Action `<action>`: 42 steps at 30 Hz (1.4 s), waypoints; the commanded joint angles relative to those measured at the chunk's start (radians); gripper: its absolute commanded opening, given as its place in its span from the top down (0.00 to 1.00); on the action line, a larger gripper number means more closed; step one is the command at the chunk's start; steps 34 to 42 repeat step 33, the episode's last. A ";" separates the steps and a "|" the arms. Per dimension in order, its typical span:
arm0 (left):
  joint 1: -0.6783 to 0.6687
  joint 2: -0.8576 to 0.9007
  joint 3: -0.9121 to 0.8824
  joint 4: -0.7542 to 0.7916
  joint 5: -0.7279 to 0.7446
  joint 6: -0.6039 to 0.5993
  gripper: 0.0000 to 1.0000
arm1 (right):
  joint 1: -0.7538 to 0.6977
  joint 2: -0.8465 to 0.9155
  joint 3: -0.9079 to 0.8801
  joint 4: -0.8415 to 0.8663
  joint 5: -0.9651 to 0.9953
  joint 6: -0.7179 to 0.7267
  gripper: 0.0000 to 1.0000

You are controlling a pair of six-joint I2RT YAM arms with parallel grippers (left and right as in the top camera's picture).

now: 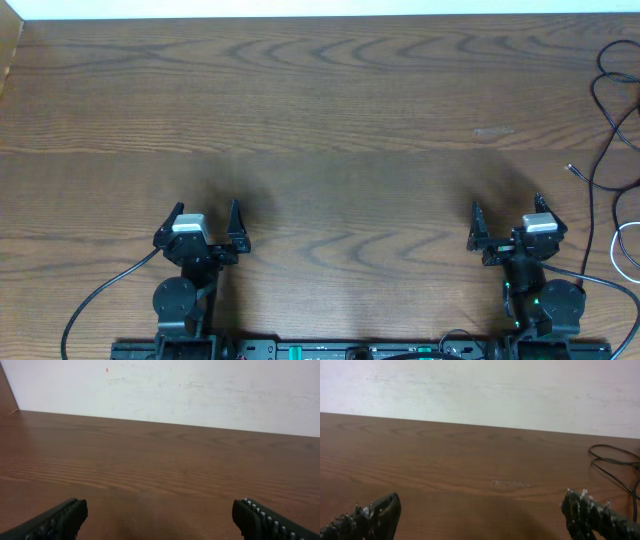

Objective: Untangle cables

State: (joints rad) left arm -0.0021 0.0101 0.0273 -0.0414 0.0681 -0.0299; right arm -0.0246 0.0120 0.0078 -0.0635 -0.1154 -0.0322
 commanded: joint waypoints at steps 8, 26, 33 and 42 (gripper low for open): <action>-0.003 -0.006 -0.023 -0.024 -0.006 -0.009 0.02 | 0.009 -0.007 -0.002 -0.004 0.007 0.017 0.01; -0.003 -0.006 -0.023 -0.024 -0.006 -0.009 0.02 | 0.009 -0.007 -0.002 -0.004 0.008 0.017 0.01; -0.003 -0.006 -0.023 -0.024 -0.006 -0.009 0.02 | 0.009 -0.007 -0.002 -0.004 0.008 0.017 0.01; -0.003 -0.006 -0.023 -0.024 -0.006 -0.009 0.02 | 0.009 -0.007 -0.002 -0.004 0.008 0.017 0.01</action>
